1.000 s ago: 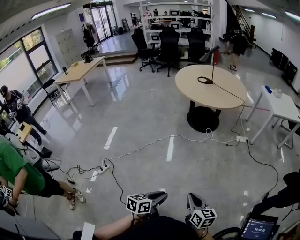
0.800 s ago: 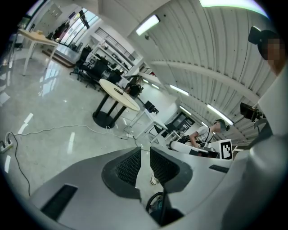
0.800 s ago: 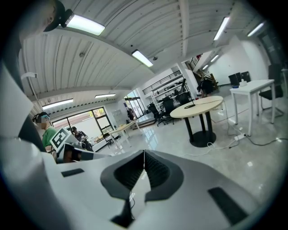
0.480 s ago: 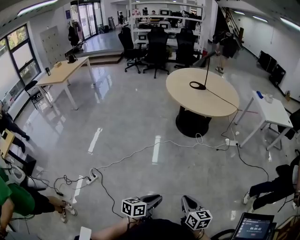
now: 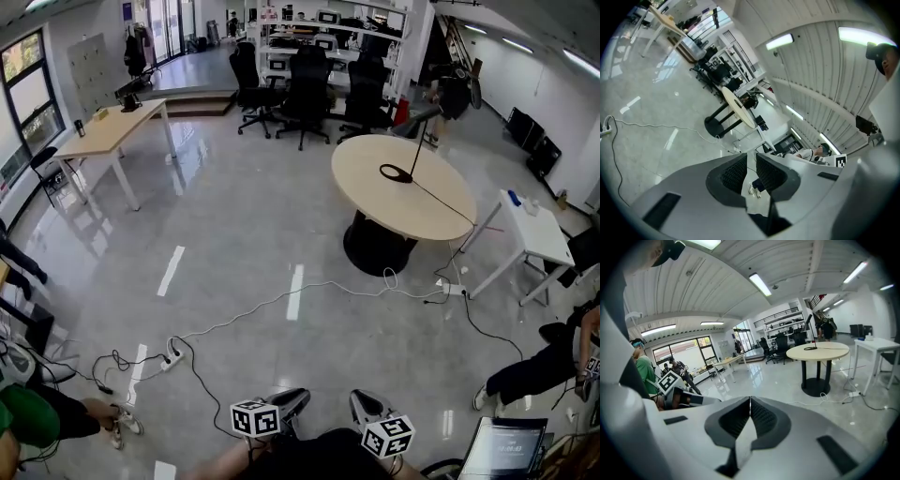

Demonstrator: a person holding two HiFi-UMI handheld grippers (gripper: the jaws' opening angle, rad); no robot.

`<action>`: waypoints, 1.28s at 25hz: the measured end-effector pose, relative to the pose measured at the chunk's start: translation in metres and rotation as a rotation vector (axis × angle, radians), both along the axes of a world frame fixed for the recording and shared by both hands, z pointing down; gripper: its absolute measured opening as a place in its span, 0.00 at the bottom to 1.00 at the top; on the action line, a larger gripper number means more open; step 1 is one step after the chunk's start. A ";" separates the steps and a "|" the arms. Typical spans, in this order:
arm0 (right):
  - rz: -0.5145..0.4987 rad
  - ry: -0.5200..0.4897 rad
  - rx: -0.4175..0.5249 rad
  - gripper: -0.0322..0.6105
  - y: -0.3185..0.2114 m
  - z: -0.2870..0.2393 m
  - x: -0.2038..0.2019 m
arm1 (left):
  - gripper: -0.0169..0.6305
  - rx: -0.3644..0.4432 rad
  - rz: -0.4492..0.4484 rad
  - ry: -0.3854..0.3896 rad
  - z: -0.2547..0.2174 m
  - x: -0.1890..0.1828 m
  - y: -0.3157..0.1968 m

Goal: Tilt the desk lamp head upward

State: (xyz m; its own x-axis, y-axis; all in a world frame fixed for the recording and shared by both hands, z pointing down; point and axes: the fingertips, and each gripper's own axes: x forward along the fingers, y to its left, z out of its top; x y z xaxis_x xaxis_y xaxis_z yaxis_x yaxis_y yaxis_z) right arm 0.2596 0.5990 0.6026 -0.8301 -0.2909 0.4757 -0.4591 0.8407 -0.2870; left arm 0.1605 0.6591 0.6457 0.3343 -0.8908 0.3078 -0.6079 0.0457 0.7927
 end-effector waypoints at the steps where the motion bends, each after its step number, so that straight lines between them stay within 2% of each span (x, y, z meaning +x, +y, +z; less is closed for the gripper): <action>1: -0.001 0.001 0.001 0.06 0.000 0.000 -0.005 | 0.13 -0.002 -0.001 -0.001 0.001 -0.005 0.000; 4: 0.009 -0.001 -0.014 0.06 -0.006 0.001 -0.014 | 0.13 -0.009 -0.010 -0.020 -0.002 -0.017 -0.004; 8: 0.022 -0.008 -0.047 0.06 -0.027 0.007 -0.024 | 0.13 -0.021 -0.078 -0.049 0.000 -0.040 -0.012; 15: -0.052 -0.051 -0.031 0.06 -0.060 0.004 -0.070 | 0.13 -0.019 -0.166 -0.090 -0.005 -0.085 -0.037; 24: -0.034 -0.070 -0.065 0.06 -0.147 0.009 -0.089 | 0.13 -0.032 -0.161 -0.106 -0.002 -0.101 -0.114; 28: -0.053 -0.061 -0.084 0.06 -0.178 0.011 -0.101 | 0.13 -0.033 -0.195 -0.133 -0.010 -0.115 -0.143; 32: -0.080 -0.054 -0.103 0.06 -0.204 0.013 -0.113 | 0.13 -0.055 -0.221 -0.127 -0.012 -0.126 -0.169</action>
State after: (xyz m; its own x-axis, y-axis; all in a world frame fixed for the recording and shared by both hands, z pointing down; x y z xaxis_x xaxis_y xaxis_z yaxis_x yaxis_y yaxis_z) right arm 0.1470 0.3947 0.6154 -0.8738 -0.1742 0.4540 -0.3731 0.8388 -0.3964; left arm 0.0350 0.4902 0.6340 0.0888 -0.9188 0.3846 -0.6725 0.2295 0.7036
